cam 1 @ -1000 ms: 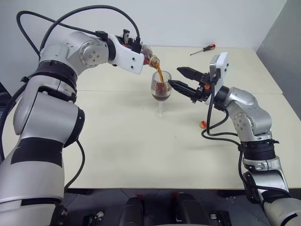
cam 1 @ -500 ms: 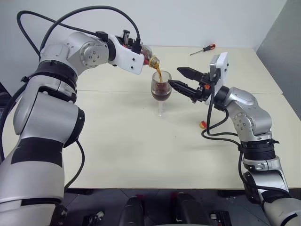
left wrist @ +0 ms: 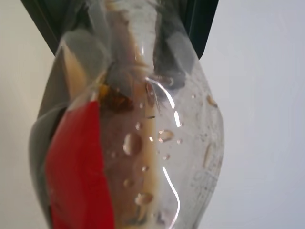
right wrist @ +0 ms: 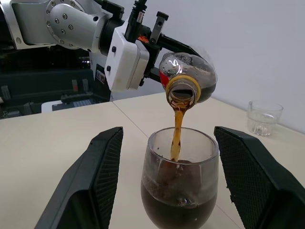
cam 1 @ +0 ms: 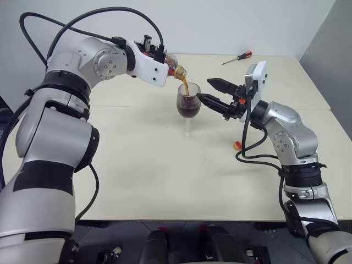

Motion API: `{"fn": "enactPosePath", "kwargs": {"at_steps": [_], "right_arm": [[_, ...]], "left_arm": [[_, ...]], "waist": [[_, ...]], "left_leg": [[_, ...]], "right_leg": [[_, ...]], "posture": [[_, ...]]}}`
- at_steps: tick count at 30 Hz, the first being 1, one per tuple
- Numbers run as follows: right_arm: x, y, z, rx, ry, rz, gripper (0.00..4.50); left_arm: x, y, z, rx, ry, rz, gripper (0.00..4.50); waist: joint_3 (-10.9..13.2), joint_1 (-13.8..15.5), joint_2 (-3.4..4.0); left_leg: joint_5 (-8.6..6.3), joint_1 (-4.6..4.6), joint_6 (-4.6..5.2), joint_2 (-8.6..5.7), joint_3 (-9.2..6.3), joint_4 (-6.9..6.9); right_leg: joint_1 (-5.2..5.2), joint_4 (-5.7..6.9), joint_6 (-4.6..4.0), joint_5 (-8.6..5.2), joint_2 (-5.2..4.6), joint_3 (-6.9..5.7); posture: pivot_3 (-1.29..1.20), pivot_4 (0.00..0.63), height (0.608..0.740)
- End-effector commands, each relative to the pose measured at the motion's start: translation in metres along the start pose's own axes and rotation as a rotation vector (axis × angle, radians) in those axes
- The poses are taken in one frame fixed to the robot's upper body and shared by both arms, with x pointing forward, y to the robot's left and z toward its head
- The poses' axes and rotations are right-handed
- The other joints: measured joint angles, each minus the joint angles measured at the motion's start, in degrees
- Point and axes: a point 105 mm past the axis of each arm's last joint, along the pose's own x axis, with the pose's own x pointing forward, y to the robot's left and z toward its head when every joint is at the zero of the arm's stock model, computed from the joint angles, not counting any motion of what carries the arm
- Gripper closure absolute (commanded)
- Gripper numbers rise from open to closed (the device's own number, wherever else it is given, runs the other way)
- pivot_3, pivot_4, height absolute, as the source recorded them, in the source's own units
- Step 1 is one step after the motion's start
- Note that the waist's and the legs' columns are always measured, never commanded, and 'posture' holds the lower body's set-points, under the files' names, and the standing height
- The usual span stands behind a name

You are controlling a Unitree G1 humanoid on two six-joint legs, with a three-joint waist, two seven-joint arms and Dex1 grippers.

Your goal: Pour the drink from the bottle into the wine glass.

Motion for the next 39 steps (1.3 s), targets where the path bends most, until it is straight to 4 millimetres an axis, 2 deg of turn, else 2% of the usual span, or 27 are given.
{"fn": "enactPosePath", "kwargs": {"at_steps": [1, 6, 10, 21, 25, 28, 31, 34, 39], "right_arm": [[-0.002, -0.002, 0.014, -0.047, -0.040, -0.008, 1.23], [-0.002, -0.002, 0.014, -0.046, -0.041, -0.010, 1.23], [-0.002, -0.002, 0.013, -0.044, -0.040, -0.013, 1.23], [-0.006, 0.000, 0.008, -0.042, -0.026, -0.016, 1.23], [-0.011, 0.009, 0.005, -0.037, -0.016, 0.013, 1.23], [-0.017, 0.027, 0.000, -0.061, 0.009, 0.081, 1.23], [-0.023, 0.051, -0.008, -0.089, 0.046, 0.173, 1.23], [-0.030, 0.076, -0.027, -0.064, 0.081, 0.222, 1.23], [-0.030, 0.090, -0.035, -0.004, 0.071, 0.201, 1.23]], "left_arm": [[-0.008, 0.028, -0.004, 0.021, 0.019, 0.076, 3.42], [-0.007, 0.028, -0.002, -0.063, -0.001, 0.089, 3.42], [-0.005, 0.020, 0.002, -0.142, -0.036, 0.070, 3.42], [-0.001, 0.010, 0.011, -0.563, -0.186, 0.107, 3.42], [-0.011, 0.029, -0.006, -0.870, -0.228, 0.303, 3.42], [-0.018, 0.029, -0.023, -1.072, -0.227, 0.415, 3.42], [-0.022, 0.020, -0.033, -1.229, -0.224, 0.490, 3.42], [-0.029, -0.001, -0.040, -1.421, -0.196, 0.587, 3.42], [-0.048, -0.044, -0.045, -1.577, -0.088, 0.648, 3.42]], "waist": [[0.0, 0.0, 0.00], [0.0, 0.0, 0.00], [0.0, 0.0, 0.00], [0.0, 0.0, 0.00], [0.0, 0.0, 0.00], [0.0, -0.1, 0.00], [0.0, -0.2, 0.01], [0.0, -0.2, 0.03], [0.0, -0.4, 0.03]], "left_leg": [[0.00, 0.00, 0.00, 0.00, 0.00, 0.00], [0.00, 0.00, 0.00, 0.00, 0.00, 0.00], [0.00, 0.00, 0.00, -0.01, 0.00, 0.01], [0.01, 0.01, -0.01, 0.00, 0.02, 0.04], [0.01, -0.01, -0.01, 0.02, 0.00, 0.08], [0.00, -0.02, -0.01, 0.02, -0.01, 0.08], [0.00, 0.02, 0.00, 0.07, -0.02, 0.07], [0.01, 0.08, -0.01, 0.15, -0.12, 0.10], [0.10, 0.06, -0.18, 0.24, -0.26, 0.19]], "right_leg": [[0.00, 0.00, 0.00, 0.00, 0.00, 0.00], [0.00, 0.00, 0.00, 0.00, 0.00, 0.00], [0.00, 0.00, 0.00, 0.00, 0.00, -0.01], [0.00, 0.04, 0.00, 0.00, 0.00, 0.00], [-0.01, 0.07, -0.01, 0.00, -0.01, -0.01], [-0.01, 0.06, -0.01, 0.00, -0.08, 0.00], [0.01, 0.09, 0.00, 0.00, -0.12, 0.02], [0.08, 0.13, -0.01, 0.00, -0.15, 0.02], [0.10, 0.20, -0.01, 0.00, -0.17, 0.14]], "posture": [[0.00, 0.150, 0.740], [0.00, 0.150, 0.740], [0.00, 0.150, 0.740], [0.00, 0.150, 0.740], [0.00, 0.150, 0.740], [0.00, 0.150, 0.740], [0.00, 0.150, 0.740], [0.00, 0.150, 0.740], [0.00, 0.150, 0.740]]}}
